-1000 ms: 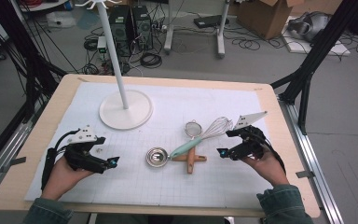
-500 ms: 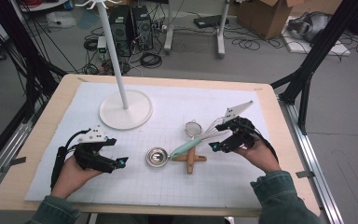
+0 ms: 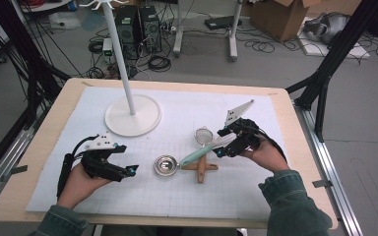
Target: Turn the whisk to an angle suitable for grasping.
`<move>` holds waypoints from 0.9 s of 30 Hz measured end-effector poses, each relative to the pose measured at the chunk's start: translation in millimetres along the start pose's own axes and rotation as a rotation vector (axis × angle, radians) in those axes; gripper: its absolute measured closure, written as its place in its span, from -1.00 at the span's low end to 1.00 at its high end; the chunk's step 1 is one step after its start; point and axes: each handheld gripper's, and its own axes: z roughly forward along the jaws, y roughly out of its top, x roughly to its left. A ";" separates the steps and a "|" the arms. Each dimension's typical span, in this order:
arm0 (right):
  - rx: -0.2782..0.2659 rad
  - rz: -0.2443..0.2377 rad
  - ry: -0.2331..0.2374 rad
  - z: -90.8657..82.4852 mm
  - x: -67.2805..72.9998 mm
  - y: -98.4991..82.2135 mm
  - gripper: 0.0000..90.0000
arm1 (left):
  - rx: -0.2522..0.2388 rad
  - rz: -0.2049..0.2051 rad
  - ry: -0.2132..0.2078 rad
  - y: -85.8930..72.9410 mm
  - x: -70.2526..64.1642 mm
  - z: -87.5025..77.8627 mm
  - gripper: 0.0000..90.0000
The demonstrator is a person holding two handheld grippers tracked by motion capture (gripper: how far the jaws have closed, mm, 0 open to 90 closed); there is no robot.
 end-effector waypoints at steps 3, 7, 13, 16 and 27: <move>0.031 -0.043 0.010 5.9 -2.8 3.5 -0.42 | -0.002 0.000 -0.006 0.6 -1.2 3.2 -0.63; 0.038 -0.077 0.011 12.4 -5.3 4.4 -0.36 | 0.000 0.003 -0.017 1.6 -1.8 6.1 -0.59; 0.084 -0.133 0.041 27.6 -13.9 2.6 -0.18 | 0.008 0.007 -0.032 2.9 -4.3 11.9 -0.55; 0.115 -0.167 0.042 34.8 -16.4 1.4 -0.14 | 0.010 0.007 -0.036 2.8 -3.6 12.8 -0.55; 0.162 -0.227 0.036 50.3 -19.0 1.4 -0.04 | 0.008 -0.007 -0.031 -0.6 -0.4 8.8 -0.55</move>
